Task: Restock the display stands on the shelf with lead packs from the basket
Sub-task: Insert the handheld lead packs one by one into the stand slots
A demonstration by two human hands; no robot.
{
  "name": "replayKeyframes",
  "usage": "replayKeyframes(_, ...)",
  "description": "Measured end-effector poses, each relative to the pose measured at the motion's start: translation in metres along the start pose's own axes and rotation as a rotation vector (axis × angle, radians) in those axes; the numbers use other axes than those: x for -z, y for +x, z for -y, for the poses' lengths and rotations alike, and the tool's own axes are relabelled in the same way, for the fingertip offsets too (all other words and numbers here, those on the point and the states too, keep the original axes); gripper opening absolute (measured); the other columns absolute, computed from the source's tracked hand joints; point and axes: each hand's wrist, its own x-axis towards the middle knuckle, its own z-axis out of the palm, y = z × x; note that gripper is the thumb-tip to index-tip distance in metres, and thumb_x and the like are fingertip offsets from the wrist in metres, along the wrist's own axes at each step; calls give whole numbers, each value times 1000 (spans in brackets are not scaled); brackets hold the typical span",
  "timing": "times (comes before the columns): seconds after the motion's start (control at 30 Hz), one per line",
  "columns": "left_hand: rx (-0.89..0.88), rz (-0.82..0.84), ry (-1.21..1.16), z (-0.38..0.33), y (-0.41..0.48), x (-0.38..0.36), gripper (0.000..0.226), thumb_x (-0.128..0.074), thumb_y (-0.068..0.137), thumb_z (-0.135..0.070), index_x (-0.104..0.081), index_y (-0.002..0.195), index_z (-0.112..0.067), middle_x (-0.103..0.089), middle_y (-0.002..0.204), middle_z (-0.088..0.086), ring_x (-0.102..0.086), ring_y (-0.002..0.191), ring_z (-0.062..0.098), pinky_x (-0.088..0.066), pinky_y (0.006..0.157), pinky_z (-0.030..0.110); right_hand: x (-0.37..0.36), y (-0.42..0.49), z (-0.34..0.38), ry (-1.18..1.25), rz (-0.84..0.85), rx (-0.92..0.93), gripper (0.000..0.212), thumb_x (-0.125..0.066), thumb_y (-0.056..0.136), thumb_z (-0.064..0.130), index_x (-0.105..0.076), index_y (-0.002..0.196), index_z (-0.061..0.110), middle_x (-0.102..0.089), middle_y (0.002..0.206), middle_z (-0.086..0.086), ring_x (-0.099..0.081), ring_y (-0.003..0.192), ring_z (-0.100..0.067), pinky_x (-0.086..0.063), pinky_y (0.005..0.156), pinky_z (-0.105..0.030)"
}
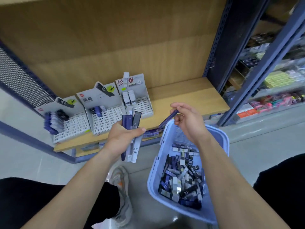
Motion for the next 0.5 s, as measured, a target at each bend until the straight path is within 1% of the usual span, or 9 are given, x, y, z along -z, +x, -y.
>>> replayKeyframes(0.07,-3,-38,-15,-2,-7,17,35,-90,74,-21,-72,101,-7,-77,89,7,-72,82,24,-56,80,36,-19,7,0,-102,60,12,24,-44,104,5,-68,102,8,-60,82,-4,-43,60,-12,-38,59,-24)
replayKeyframes(0.13,4,-59,-30,-1,-9,35,37,-92,70,-21,-71,98,-9,-77,88,7,-74,84,27,-60,82,41,-37,12,-1,-215,144,36,24,-47,102,3,-69,102,14,-67,87,-2,-49,63,-12,-42,62,-24)
replayKeyframes(0.17,7,-78,-36,-2,-10,46,35,-93,70,-22,-71,95,-13,-77,85,3,-74,83,24,-61,81,39,-46,15,-1,-261,185,45,23,-49,101,2,-68,103,16,-71,90,-1,-52,65,-12,-45,64,-23)
replayKeyframes(0.23,-3,-115,-34,-3,-10,69,28,-91,73,-20,-69,91,-18,-76,75,-9,-72,74,11,-56,68,26,-64,21,-2,-345,261,80,23,-55,99,1,-68,107,18,-75,97,0,-58,69,-13,-49,67,-22)
replayKeyframes(0.3,-9,-157,-44,-2,-8,96,26,-89,76,-20,-69,92,-20,-76,77,-12,-71,73,7,-52,63,20,-85,29,-3,-413,320,118,25,-59,96,-1,-68,110,18,-75,103,-1,-63,71,-15,-50,68,-22)
replayKeyframes(0.37,-6,-213,-58,5,-5,124,26,-88,76,-19,-69,94,-21,-76,81,-13,-71,78,6,-51,64,19,-110,37,-5,-432,351,124,26,-64,92,-2,-67,110,16,-73,104,-3,-67,71,-17,-51,68,-22)
replayKeyframes(0.4,-3,-245,-79,8,-4,137,26,-88,77,-19,-70,95,-21,-77,82,-13,-72,81,8,-53,67,20,-123,42,-7,-425,360,115,26,-66,91,-3,-66,110,14,-72,102,-5,-68,70,-17,-52,67,-23)
replayKeyframes(0.5,28,-343,-149,21,1,167,27,-87,78,-19,-71,99,-22,-78,91,-9,-74,89,16,-57,79,31,-162,55,-17,-405,400,74,29,-73,85,-4,-65,108,12,-69,94,-8,-71,72,-20,-57,71,-27)
